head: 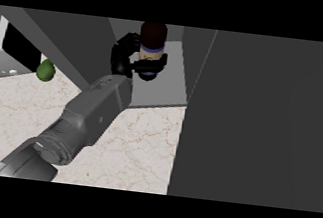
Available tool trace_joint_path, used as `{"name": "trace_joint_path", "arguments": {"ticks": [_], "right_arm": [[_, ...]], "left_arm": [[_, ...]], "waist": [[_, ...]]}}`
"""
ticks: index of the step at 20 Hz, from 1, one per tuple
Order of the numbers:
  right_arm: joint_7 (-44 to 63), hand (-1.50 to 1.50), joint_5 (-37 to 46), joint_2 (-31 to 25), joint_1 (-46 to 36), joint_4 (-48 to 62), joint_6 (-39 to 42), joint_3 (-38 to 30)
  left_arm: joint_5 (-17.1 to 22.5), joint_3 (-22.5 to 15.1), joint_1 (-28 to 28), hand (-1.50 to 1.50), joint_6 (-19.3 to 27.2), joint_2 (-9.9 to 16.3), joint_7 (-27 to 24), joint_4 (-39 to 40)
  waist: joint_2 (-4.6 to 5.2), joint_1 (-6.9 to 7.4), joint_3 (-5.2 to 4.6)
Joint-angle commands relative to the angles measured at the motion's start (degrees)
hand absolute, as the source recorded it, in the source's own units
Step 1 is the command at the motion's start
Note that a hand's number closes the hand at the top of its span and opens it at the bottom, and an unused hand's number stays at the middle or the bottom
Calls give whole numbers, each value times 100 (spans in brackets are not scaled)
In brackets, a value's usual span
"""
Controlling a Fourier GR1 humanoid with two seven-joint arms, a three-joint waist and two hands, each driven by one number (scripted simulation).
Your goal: Pick up the wine, place it into the cabinet and close the cabinet
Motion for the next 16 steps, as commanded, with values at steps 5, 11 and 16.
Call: {"name": "trace_joint_path", "arguments": {"ticks": [5,11,16], "right_arm": [[4,-150,-156,-85,-64,-38,73,-114],[-135,-150,-79,9,-10,-15,87,-41],[-12,-150,-89,2,-100,-156,42,23]], "left_arm": [[-635,-598,-140,150,874,281,-117,182],[-874,-822,8,150,1282,538,90,185],[-932,-867,222,150,1421,579,203,183]], "waist": [[15,-39,12],[96,-71,9],[107,-141,-10]]}}
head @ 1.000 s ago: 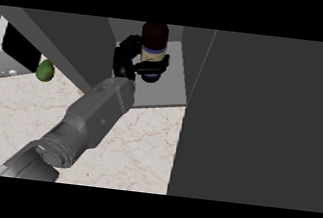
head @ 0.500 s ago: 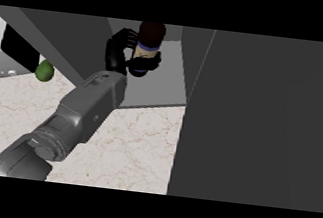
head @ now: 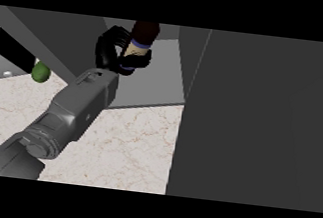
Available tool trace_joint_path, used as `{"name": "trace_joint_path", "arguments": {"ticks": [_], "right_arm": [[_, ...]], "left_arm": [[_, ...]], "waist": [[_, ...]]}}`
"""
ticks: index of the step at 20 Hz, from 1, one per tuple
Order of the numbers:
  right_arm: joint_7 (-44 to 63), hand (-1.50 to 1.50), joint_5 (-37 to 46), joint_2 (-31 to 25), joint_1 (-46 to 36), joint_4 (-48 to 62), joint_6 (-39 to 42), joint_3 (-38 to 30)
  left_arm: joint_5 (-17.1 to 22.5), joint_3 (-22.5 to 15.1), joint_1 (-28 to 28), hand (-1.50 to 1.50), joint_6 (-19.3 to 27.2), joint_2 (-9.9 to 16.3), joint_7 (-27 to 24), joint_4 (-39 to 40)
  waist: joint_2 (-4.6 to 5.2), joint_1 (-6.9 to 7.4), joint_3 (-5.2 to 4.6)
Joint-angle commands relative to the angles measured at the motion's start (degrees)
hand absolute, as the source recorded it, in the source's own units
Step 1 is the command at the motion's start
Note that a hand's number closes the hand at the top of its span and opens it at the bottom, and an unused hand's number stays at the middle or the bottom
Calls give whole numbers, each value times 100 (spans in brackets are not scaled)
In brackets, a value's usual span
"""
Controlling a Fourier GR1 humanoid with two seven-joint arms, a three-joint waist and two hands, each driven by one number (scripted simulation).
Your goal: Pick up the wine, place it into the cabinet and close the cabinet
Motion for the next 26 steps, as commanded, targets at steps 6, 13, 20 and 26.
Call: {"name": "trace_joint_path", "arguments": {"ticks": [6,13,20,26], "right_arm": [[50,-150,-24,63,-5,-179,-9,178],[-45,-150,-111,16,-1,-95,54,9],[35,-150,-40,-21,-25,-34,84,124],[119,-150,-45,39,-19,-159,-57,146]], "left_arm": [[-205,-179,227,-150,-312,254,180,57],[-162,-126,238,-150,-434,286,347,54],[-257,-207,190,-150,-694,558,158,50],[-440,-392,233,-150,-1612,494,52,-72]], "waist": [[35,-7,-27],[10,55,-14],[-5,158,-22],[-108,257,-18]]}}
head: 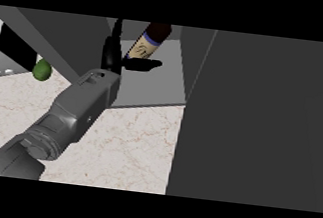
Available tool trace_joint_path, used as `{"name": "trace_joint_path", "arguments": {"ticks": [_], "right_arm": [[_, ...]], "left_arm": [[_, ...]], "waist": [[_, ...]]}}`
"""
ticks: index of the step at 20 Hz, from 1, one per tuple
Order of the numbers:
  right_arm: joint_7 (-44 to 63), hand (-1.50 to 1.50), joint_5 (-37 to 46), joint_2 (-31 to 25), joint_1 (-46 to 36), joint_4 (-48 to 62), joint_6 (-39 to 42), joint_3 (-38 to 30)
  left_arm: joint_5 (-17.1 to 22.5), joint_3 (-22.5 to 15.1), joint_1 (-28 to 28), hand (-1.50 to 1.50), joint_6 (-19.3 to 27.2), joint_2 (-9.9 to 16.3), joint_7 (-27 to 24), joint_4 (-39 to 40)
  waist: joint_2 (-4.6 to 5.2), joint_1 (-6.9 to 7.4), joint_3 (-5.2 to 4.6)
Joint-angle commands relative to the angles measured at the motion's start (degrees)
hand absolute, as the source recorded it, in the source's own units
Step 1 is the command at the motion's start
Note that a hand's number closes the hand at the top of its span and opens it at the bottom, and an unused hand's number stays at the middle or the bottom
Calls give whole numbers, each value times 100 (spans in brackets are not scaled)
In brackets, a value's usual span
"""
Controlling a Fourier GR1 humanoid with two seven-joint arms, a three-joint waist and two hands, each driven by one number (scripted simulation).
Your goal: Pick up the wine, place it into the cabinet and close the cabinet
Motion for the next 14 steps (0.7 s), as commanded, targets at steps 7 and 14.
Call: {"name": "trace_joint_path", "arguments": {"ticks": [7,14], "right_arm": [[86,-150,-118,-110,162,-175,-96,-344],[261,-150,370,-61,255,-281,-355,38]], "left_arm": [[279,330,166,-150,-2369,456,-866,-718],[432,591,133,-150,-3037,-3,-969,-975]], "waist": [[-229,460,51],[-349,755,60]]}}
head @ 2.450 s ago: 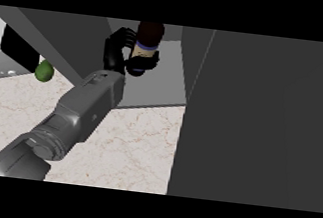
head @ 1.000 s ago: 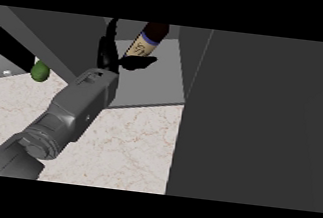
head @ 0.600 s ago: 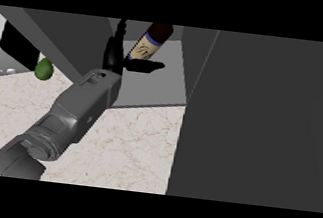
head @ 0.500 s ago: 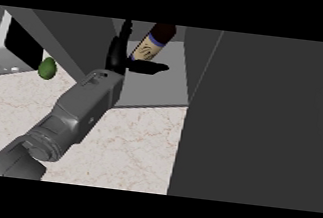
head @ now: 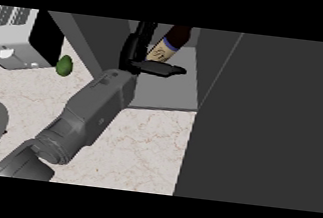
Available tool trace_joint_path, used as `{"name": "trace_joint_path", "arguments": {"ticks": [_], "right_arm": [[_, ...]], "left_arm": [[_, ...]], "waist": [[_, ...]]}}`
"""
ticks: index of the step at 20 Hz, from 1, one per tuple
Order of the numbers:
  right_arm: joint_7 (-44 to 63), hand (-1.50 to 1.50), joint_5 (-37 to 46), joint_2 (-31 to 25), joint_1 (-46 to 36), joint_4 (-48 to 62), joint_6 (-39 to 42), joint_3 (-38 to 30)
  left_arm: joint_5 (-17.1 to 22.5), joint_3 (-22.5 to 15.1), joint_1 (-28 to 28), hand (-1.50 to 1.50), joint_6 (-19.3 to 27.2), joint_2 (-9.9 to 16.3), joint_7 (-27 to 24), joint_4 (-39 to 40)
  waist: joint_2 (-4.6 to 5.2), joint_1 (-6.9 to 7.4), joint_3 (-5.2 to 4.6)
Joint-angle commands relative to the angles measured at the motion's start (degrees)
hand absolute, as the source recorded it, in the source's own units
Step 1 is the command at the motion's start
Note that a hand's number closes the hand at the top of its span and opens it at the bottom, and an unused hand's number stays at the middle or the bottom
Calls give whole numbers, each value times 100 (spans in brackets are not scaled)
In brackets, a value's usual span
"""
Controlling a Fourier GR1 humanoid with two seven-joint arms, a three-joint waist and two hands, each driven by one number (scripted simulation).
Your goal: Pick up the wine, place it into the cabinet and close the cabinet
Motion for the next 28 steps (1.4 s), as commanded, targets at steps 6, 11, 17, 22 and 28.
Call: {"name": "trace_joint_path", "arguments": {"ticks": [6,11,17,22,28], "right_arm": [[196,-150,152,-86,545,-594,-135,96],[782,-150,216,-356,-275,-358,-573,-2],[465,-150,162,-392,95,-425,-360,-72],[588,-150,213,-354,-40,-453,-504,123],[628,-150,383,-407,-241,-293,-584,288]], "left_arm": [[-230,-112,222,-150,-178,-3,419,-854],[-440,-352,788,-150,-4,67,763,-1978],[-562,-1043,1293,-150,860,-150,1688,-3956],[-639,-1675,2076,-150,1750,-160,2383,-5575],[-756,-2350,3127,-150,2738,-155,2301,-6957]], "waist": [[-203,406,41],[-233,492,35],[-261,548,43],[-227,484,38],[-193,428,36]]}}
